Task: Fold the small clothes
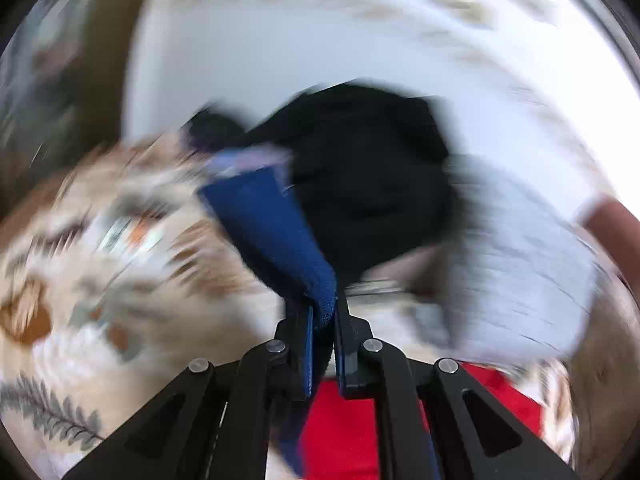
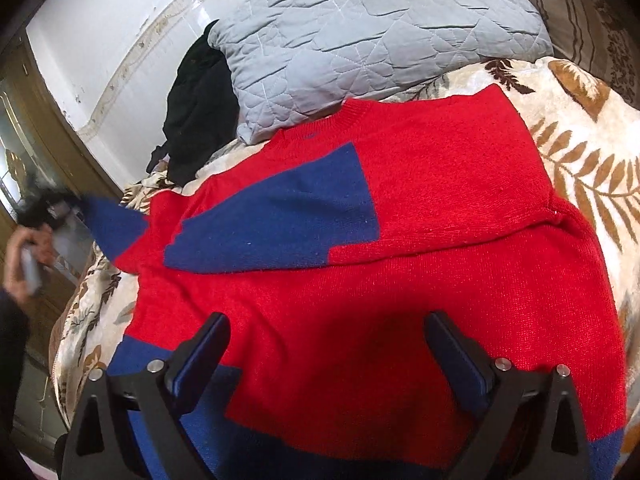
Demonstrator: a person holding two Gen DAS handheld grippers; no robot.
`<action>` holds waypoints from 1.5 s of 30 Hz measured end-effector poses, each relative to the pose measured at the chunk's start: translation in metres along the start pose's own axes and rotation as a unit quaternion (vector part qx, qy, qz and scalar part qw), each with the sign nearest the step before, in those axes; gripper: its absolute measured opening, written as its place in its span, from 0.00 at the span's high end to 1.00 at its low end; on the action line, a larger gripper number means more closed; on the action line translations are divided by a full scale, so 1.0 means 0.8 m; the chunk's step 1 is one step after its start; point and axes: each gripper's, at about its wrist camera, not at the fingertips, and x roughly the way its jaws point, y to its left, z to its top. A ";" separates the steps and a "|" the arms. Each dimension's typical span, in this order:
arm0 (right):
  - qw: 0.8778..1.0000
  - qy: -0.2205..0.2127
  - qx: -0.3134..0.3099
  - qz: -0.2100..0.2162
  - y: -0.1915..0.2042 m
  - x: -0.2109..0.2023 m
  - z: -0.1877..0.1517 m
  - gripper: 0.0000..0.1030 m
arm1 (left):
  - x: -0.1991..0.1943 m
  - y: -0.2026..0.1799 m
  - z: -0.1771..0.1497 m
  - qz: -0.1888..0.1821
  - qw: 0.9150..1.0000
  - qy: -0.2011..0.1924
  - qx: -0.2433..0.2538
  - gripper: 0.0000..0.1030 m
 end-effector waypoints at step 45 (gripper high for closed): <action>0.991 0.040 0.122 0.043 -0.002 -0.161 -0.073 0.05 | -0.161 0.070 -0.303 -0.012 0.990 0.138 -0.031 0.31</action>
